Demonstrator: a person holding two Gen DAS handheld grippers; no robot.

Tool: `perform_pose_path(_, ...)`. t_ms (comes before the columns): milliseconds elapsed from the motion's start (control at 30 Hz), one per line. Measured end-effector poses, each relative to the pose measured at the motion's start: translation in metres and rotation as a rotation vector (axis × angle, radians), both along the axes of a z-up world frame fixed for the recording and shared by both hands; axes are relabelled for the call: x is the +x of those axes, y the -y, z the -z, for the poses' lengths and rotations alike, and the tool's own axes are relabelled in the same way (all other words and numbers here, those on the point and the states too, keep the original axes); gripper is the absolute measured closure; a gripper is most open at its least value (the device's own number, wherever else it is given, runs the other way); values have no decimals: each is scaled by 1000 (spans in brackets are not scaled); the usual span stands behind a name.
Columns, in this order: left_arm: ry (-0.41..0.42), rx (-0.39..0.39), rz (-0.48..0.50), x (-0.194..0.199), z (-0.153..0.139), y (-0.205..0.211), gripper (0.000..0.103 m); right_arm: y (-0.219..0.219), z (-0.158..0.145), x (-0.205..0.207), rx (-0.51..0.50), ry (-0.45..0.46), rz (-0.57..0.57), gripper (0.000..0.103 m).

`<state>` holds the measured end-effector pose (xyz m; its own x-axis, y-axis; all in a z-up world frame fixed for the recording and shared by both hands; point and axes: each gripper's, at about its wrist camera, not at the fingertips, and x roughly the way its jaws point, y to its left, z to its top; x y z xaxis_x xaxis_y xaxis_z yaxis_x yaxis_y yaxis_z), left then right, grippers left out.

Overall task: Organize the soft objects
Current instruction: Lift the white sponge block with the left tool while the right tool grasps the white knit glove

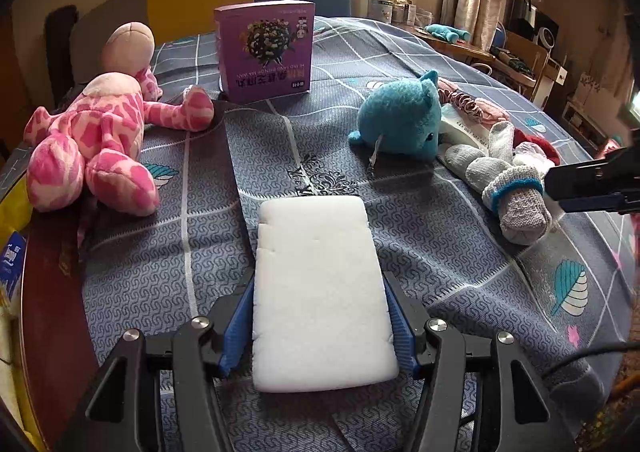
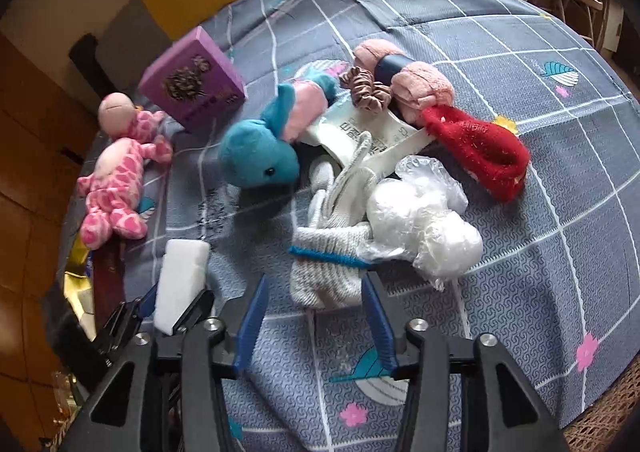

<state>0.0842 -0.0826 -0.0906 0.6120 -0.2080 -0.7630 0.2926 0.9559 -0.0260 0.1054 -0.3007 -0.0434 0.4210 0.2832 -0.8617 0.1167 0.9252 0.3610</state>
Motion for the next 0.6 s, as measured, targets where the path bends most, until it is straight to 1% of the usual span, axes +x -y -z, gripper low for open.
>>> perform_pose_path(67, 0, -7, 0, 0, 0, -1, 43, 2, 5, 8, -7, -34, 2, 41)
perform_pose_path(200, 1, -15, -1, 1, 0, -2, 43, 0, 16, 26, -36, -77, 5, 41)
perform_pose_path(267, 1, -20, -1, 0, 0, -2, 43, -2, 20, 34, -45, -81, 4, 41)
perform_pose_path(300, 1, -21, -2, 0, 0, -3, 43, -4, 23, 37, -56, -78, -1, 43)
perform_pose_path(333, 1, -21, -2, 0, 0, -3, 43, -7, 25, 41, -78, -73, -17, 50)
perform_pose_path(367, 1, -22, -2, 0, 1, -3, 43, -13, 27, 43, -121, -68, -39, 59)
perform_pose_path(433, 0, -20, -1, 0, 1, -2, 43, -26, 28, 44, -196, -51, -91, 60)
perform_pose_path(500, 0, -17, -1, 0, 0, -2, 43, -34, 29, 42, -232, -42, -137, 60)
perform_pose_path(600, -3, -10, -5, 0, -2, -2, 47, -30, 32, 43, -215, -64, -140, 59)
